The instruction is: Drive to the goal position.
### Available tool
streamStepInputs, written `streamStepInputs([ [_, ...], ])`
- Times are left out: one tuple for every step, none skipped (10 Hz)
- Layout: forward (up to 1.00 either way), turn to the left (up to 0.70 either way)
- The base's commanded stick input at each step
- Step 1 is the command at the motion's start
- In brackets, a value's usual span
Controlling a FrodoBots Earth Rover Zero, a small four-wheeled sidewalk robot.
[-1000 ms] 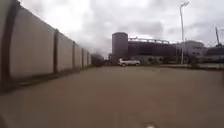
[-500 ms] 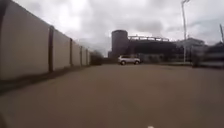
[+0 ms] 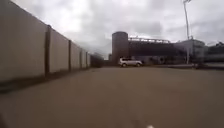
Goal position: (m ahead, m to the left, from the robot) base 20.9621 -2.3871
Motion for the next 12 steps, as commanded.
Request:
streamStepInputs([
  [0.85,0.01],
  [0.85,0.01],
  [0.85,0.01],
  [0.85,0.01],
  [0.85,0.01],
  [0.85,0.01],
  [0.85,0.01],
  [0.85,0.01],
  [0.85,0.01],
  [0.85,0.01],
  [0.85,0.01],
  [0.85,0.01],
])
